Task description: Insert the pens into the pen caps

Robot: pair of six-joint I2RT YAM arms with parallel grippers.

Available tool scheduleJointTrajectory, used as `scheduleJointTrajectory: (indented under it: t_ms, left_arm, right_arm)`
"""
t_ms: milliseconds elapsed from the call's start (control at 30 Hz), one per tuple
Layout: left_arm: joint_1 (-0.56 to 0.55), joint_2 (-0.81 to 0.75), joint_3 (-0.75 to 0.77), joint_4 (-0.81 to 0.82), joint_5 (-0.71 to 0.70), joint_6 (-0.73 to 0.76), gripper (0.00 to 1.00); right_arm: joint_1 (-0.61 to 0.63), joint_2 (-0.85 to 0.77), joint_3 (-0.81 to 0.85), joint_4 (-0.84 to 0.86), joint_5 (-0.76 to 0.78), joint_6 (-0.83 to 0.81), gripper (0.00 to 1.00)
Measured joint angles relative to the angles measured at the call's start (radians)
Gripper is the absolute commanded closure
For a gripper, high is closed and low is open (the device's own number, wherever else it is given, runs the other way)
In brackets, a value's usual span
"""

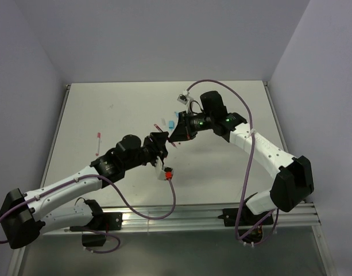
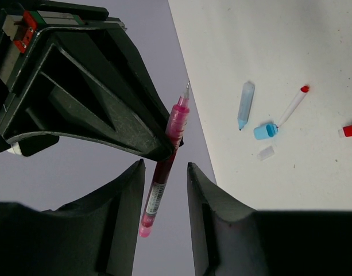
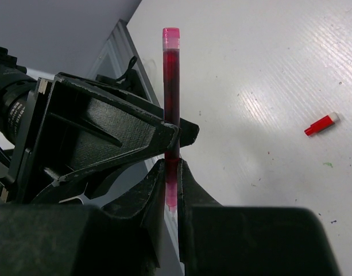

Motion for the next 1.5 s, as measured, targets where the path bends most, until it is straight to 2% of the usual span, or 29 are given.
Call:
scheduleJointTrajectory:
  t_ms: [200, 333, 433, 500, 600, 633, 700, 733, 833, 967, 1100, 1233, 1333, 1367, 1500]
  left_arm:
    - [0.0, 0.015, 0.0, -0.013, -0.019, -0.023, 0.67]
    - [0.0, 0.016, 0.006, -0.015, -0.028, -0.048, 0.81]
    - [0.0, 0.016, 0.011, -0.054, -0.031, -0.084, 0.99]
    - [-0.001, 0.015, 0.016, -0.074, -0.031, -0.124, 1.0]
    - [-0.001, 0.014, 0.042, -0.132, -0.024, -0.196, 1.0]
    - [-0.001, 0.011, 0.051, -0.147, -0.022, -0.226, 1.0]
    - [-0.001, 0.001, 0.064, -0.154, -0.003, -0.314, 1.0]
    - [-0.002, -0.005, 0.07, -0.154, 0.006, -0.35, 1.0]
    - [0.002, -0.01, 0.11, -0.173, 0.048, -0.535, 1.0]
    - [0.036, -0.011, 0.16, -0.176, 0.146, -0.788, 1.0]
    - [0.103, -0.015, 0.166, -0.107, 0.255, -1.112, 1.0]
    - [0.203, 0.002, 0.172, 0.012, 0.286, -1.529, 1.0]
    - [0.315, 0.061, 0.173, 0.184, 0.366, -1.864, 1.0]
    - [0.345, 0.085, 0.172, 0.242, 0.385, -1.957, 1.0]
    - [0.391, 0.159, 0.146, 0.422, 0.412, -2.229, 1.0]
  right_arm:
    - [0.004, 0.015, 0.0, -0.001, 0.005, 0.0, 1.0]
    - [0.008, 0.024, 0.0, -0.002, 0.007, 0.0, 1.0]
    - [0.009, 0.031, 0.0, 0.0, 0.005, 0.001, 1.0]
    - [0.009, 0.039, 0.002, 0.0, -0.002, 0.002, 1.0]
    - [0.009, 0.057, 0.014, -0.012, -0.028, 0.005, 0.79]
    - [0.009, 0.063, 0.024, -0.021, -0.038, 0.005, 0.51]
    - [-0.003, 0.075, 0.058, -0.032, -0.086, 0.002, 0.28]
    - [-0.01, 0.081, 0.078, -0.031, -0.112, 0.006, 0.25]
    - [-0.065, 0.106, 0.171, -0.029, -0.196, 0.009, 0.18]
    - [-0.225, 0.124, 0.293, -0.008, -0.239, 0.031, 0.17]
    - [-0.36, 0.116, 0.316, 0.013, -0.226, 0.039, 0.17]
    - [-0.38, 0.103, 0.279, 0.056, -0.246, 0.06, 0.2]
    - [-0.376, 0.065, 0.176, 0.156, -0.294, 0.131, 0.23]
    - [-0.375, 0.052, 0.143, 0.182, -0.3, 0.149, 0.27]
    - [-0.352, 0.012, 0.031, 0.264, -0.301, 0.233, 0.32]
